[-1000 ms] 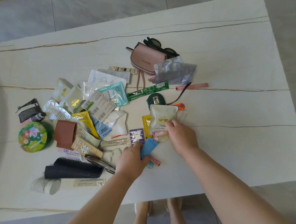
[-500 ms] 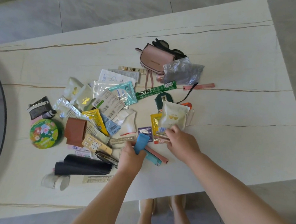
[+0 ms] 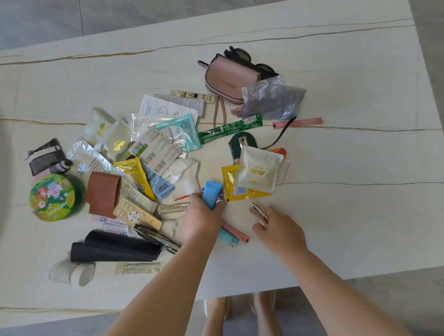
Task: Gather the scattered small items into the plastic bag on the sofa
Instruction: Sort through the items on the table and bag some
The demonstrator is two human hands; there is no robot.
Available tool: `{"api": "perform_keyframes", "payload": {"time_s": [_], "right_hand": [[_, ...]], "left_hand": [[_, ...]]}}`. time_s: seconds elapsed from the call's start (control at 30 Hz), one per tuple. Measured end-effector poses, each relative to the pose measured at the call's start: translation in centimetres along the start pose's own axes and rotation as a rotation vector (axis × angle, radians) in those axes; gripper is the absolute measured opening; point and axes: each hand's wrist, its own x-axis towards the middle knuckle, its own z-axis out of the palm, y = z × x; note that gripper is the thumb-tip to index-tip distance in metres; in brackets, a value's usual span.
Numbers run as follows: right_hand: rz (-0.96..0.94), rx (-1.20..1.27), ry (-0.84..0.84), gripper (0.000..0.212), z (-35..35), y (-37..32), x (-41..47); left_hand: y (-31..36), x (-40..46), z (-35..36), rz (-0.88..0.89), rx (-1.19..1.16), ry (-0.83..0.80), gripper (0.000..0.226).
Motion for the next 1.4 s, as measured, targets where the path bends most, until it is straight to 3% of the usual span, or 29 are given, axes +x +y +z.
{"api": "perform_keyframes", "payload": {"time_s": [0.33,0.47,0.63,0.8,1.0,1.17,1.4], "right_hand": [[0.065,0.35,-0.143,0.01,-0.3,1.5,-0.3],[0.065,0.479,-0.165,0.019,-1.7,1.5,-0.9],[0.085,0.732,-0.191,0.026,-4.9,0.5,-3.6],[0.12,0.981,-0.137,0.025,-9.5,-0.6,-8.7],[0.179,1.225,-0.003,0.026,-15.0,-0.9,-17.2],[0.268,1.336,0.23,0.034,-18.6,0.6,-25.2],[0.333,1.565,0.514,0.025,-22.2,4.7,-35.5]], "left_hand": [[2.0,1.2,0.4,-0.089,0.056,0.0,0.058],[2.2,0.6,0.4,-0.084,-0.075,-0.027,0.038],[3.4,-2.9,-1.3,-0.018,-0.426,-0.205,0.017],[6.2,-9.2,-5.0,0.023,-0.528,-0.335,0.017],[10.0,-17.6,-9.8,0.139,-0.467,-0.466,0.015],[13.5,-25.4,-12.8,0.274,-0.385,-0.643,0.019],[17.4,-35.2,-11.4,0.419,-0.223,-0.787,0.015]]}}
